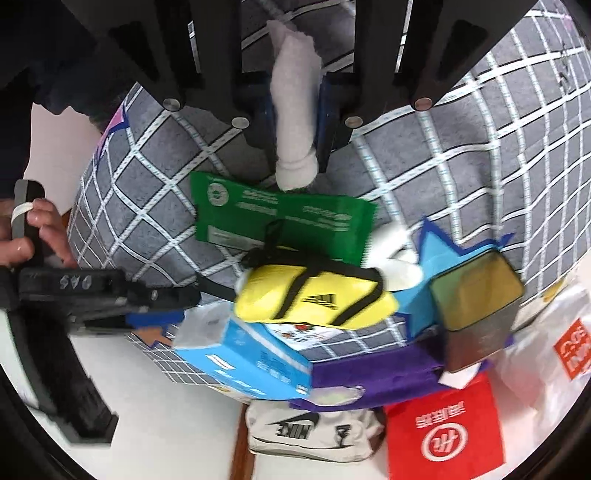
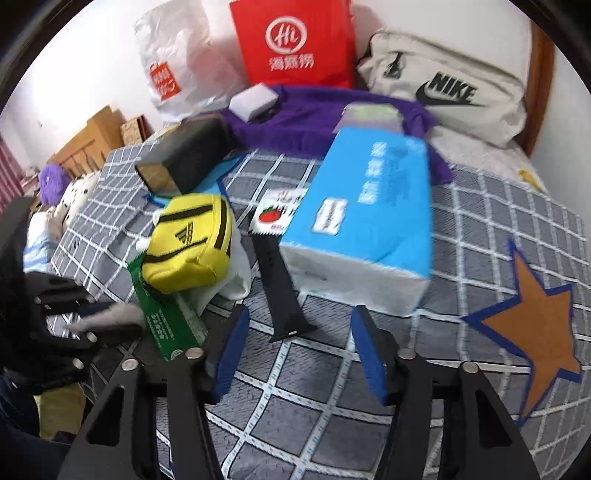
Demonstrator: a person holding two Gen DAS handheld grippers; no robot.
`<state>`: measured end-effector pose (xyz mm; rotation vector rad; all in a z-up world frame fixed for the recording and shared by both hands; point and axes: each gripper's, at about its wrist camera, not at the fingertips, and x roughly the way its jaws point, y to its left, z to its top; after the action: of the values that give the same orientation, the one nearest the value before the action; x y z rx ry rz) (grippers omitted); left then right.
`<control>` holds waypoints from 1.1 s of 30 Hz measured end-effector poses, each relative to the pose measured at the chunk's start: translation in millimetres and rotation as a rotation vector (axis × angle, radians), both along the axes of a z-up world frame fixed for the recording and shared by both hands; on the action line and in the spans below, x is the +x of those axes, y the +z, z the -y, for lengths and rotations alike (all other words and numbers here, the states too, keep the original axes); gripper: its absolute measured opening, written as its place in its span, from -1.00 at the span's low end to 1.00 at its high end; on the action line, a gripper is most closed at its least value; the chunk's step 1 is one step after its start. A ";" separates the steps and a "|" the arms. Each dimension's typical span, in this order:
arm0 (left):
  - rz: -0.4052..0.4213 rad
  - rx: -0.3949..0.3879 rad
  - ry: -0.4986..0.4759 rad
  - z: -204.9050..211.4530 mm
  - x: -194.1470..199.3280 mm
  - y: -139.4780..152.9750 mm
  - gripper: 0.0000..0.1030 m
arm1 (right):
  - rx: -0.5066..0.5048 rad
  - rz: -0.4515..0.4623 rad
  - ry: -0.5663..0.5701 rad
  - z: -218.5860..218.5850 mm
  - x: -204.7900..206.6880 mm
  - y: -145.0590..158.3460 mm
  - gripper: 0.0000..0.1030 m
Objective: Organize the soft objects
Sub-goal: 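Grasp the white sock with the left tool while the right grasps a black strap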
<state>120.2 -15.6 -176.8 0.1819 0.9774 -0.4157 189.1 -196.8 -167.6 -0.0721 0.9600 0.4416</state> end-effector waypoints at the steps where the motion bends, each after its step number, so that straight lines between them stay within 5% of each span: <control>1: 0.001 0.001 0.013 -4.9 0.0 1.0 -0.68 | 0.004 -0.012 0.011 -2.8 2.9 -5.3 -0.08; 7: 0.001 0.017 0.120 -35.4 6.1 1.1 -0.68 | -0.028 -0.011 0.049 -19.9 12.0 -22.8 -0.18; 11: -0.009 -0.013 0.172 -50.6 13.9 -0.2 -0.68 | -0.106 0.042 0.097 -27.2 6.1 -24.2 -0.55; 20: -0.009 -0.053 0.211 -62.5 21.1 -2.6 -0.65 | -0.128 -0.011 0.148 -5.7 -24.4 -24.3 -0.57; 28: -0.013 -0.047 0.221 -64.0 22.0 -1.5 -0.63 | -0.105 0.015 0.125 -21.6 3.0 -22.8 -0.47; 33: -0.014 -0.052 0.230 -66.2 24.1 -1.8 -0.63 | -0.106 0.037 0.130 -23.1 1.7 -22.9 -0.59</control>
<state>144.2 50.7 -178.6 0.0184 0.9881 -0.2311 190.8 -173.7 -190.5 -0.2389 0.9449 0.5077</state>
